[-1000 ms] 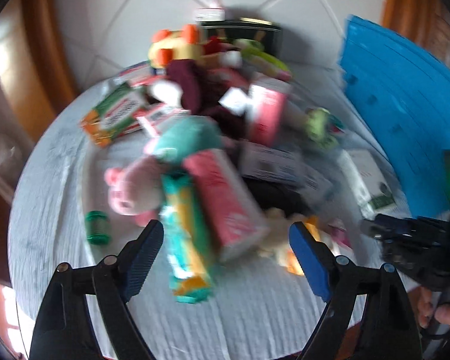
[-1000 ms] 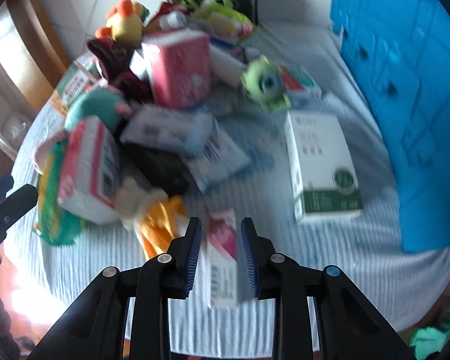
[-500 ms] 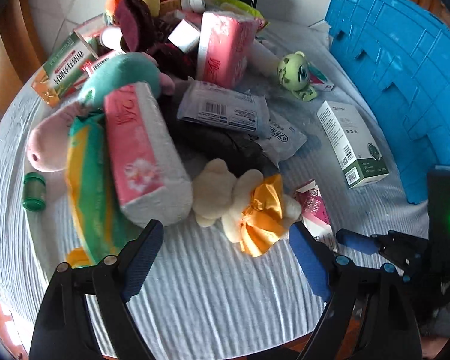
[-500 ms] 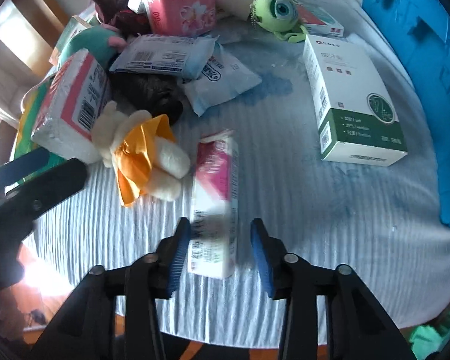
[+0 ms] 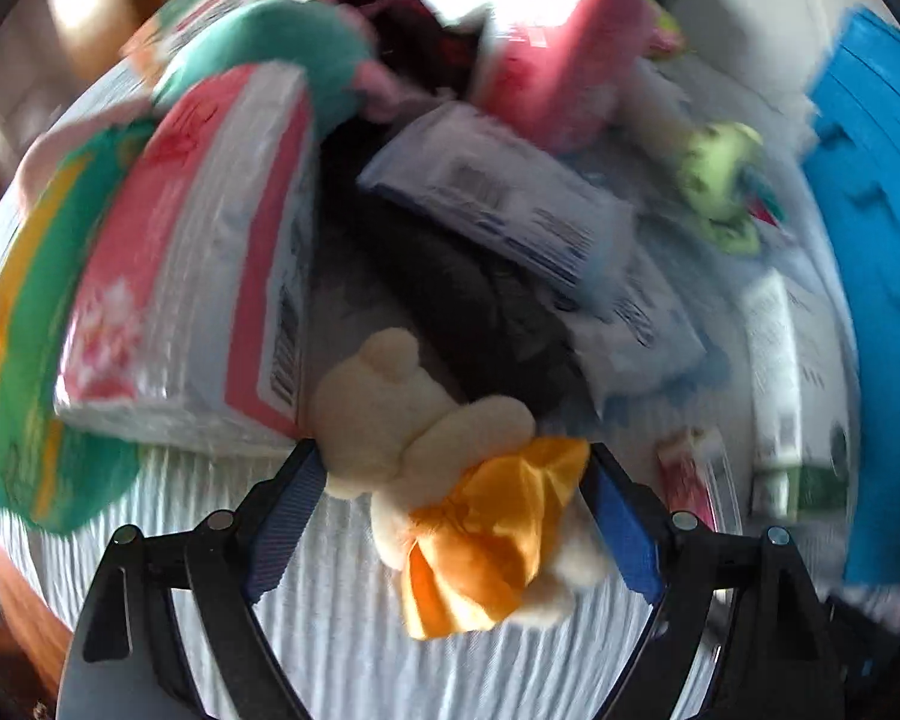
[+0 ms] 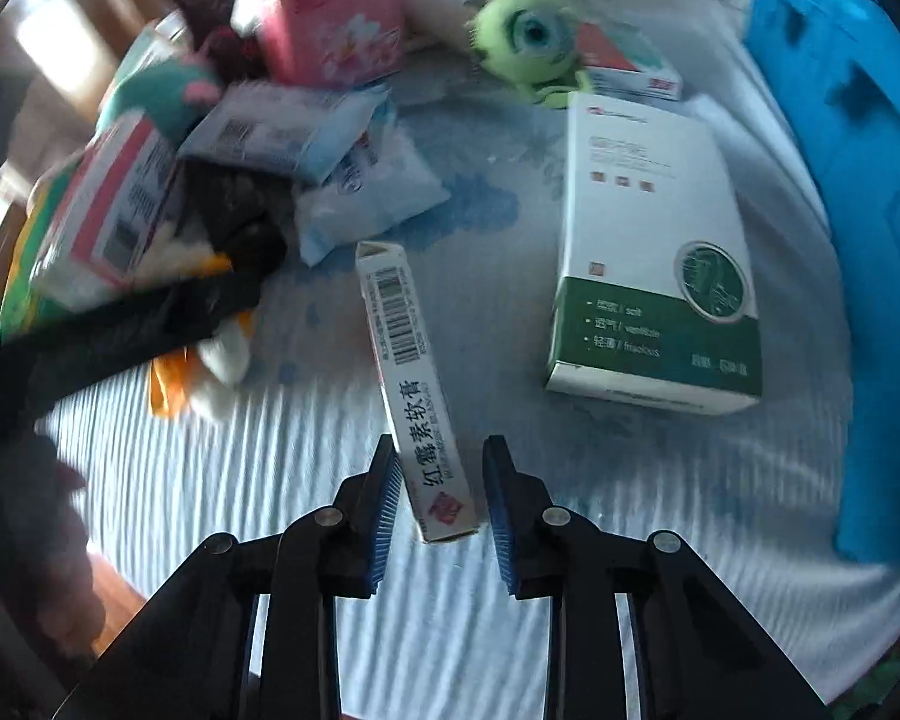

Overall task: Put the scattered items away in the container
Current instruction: 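Grasp the white ointment box with the right tool while the left tool grasps the cream bear plush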

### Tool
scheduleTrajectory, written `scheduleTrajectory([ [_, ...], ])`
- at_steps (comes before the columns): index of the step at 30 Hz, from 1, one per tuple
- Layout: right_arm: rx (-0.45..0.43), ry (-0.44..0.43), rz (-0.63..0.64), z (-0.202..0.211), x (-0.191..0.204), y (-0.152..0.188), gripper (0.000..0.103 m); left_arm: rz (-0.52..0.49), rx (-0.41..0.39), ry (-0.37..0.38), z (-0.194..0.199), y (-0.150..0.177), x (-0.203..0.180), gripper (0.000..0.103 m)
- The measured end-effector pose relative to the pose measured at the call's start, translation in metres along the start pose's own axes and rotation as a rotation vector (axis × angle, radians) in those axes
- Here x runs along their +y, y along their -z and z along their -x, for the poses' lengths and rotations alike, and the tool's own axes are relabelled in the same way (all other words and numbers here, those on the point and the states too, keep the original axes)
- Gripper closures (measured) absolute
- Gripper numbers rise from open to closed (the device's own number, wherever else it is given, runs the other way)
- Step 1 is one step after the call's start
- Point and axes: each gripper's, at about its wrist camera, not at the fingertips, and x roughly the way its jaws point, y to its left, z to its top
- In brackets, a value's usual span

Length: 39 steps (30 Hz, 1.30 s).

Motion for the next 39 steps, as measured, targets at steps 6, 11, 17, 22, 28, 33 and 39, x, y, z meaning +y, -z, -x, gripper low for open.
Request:
scheduleTrajectory([
  [6,-0.001,-0.076,0.056,0.002,-0.003,-0.003,0.074,-0.008,0.019,-0.085,-0.004,0.021,-0.001,0.017],
  [11,0.005,-0.083,0.076,-0.005,0.003,-0.008,0.074,-0.035,-0.006,-0.076,0.002,0.021,-0.003,0.029],
  [17,-0.013,-0.047,0.087,-0.009,0.012,-0.004,0.077,-0.105,-0.037,-0.070,0.014,0.029,-0.013,0.046],
  [22,-0.022,-0.038,0.073,-0.013,0.017,-0.005,0.074,-0.105,-0.053,-0.050,0.017,0.027,-0.011,0.042],
  [28,-0.038,-0.038,0.038,-0.015,0.018,0.000,0.072,-0.118,-0.082,-0.040,0.023,0.029,-0.013,0.042],
  [33,-0.053,0.015,0.047,-0.016,0.022,0.006,0.085,-0.134,-0.076,-0.036,0.031,0.029,-0.015,0.060],
  [39,-0.117,0.003,0.065,0.003,0.037,0.008,0.085,-0.164,-0.164,-0.045,0.057,0.028,-0.002,0.061],
])
